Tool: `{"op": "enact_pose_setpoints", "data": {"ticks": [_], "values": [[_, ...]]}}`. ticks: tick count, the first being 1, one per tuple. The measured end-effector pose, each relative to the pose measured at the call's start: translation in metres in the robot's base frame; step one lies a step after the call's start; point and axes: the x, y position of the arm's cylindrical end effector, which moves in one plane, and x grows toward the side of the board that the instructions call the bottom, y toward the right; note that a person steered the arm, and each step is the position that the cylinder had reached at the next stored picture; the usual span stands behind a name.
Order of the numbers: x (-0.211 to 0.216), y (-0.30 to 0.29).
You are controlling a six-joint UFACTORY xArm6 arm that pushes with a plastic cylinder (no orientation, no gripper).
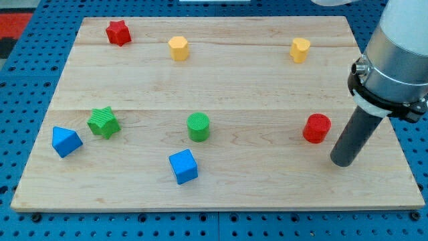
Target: Move the blue cube towards the right center
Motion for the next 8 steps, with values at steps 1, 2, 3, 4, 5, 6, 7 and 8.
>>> {"op": "enact_pose_setpoints", "data": {"ticks": [1,2,3,4,5,6,7,8], "values": [[0.008,-0.021],[0.019,-0.054],[0.040,-0.114],[0.052,-0.157],[0.062,-0.216],[0.056,-0.244],[0.039,-0.251],[0.033,-0.276]]}}
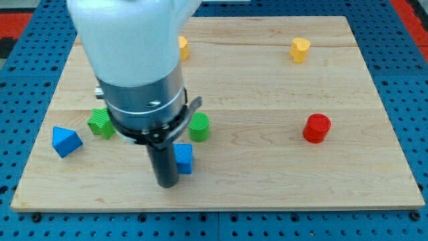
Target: Move the blue cube towards the right center
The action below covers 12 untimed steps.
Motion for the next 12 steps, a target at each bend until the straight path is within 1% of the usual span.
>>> {"op": "enact_pose_setpoints", "data": {"ticks": [1,8,10,11,12], "values": [[0.001,-0.028],[-0.012,-0.020],[-0.041,0.000],[-0.039,0.026],[-0.021,0.043]]}}
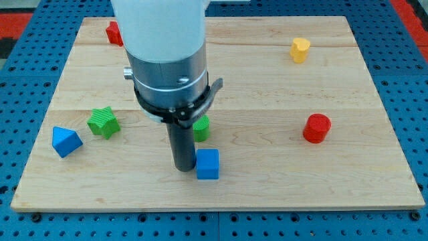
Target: Move the blue cube towards the right center
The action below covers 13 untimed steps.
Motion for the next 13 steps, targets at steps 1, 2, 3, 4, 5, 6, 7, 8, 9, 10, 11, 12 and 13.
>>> {"op": "enact_pose_setpoints", "data": {"ticks": [1,2,3,4,5,6,7,8,9,10,11,12,13], "values": [[0.013,0.026],[0.015,0.057],[-0.013,0.070],[-0.021,0.115],[-0.020,0.152],[-0.020,0.167],[-0.021,0.179],[-0.021,0.179],[-0.012,0.179],[0.000,0.189],[-0.007,0.201],[-0.035,0.201],[-0.050,0.181]]}}
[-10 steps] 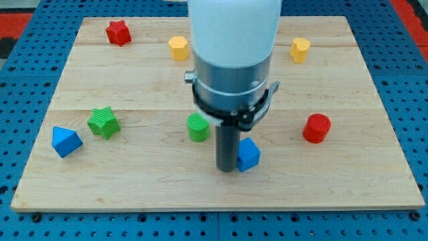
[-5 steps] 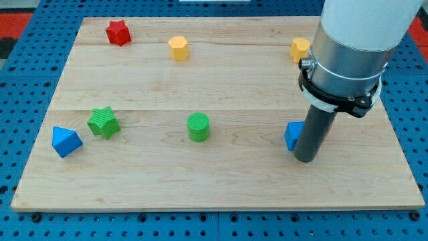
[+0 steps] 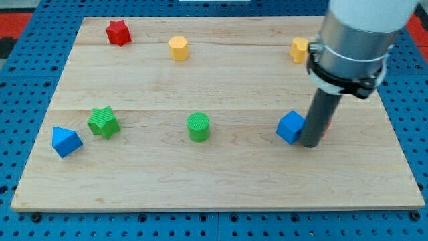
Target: Move the blue cube towards the right center
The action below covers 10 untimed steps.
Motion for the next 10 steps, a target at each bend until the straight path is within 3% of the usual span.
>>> {"op": "enact_pose_setpoints", "data": {"ticks": [2,4,5,6,7,9,10], "values": [[-0.020,-0.039],[-0.070,-0.095],[-0.081,-0.034],[-0.105,-0.011],[-0.107,-0.055],[-0.137,0.032],[-0.132,-0.029]]}}
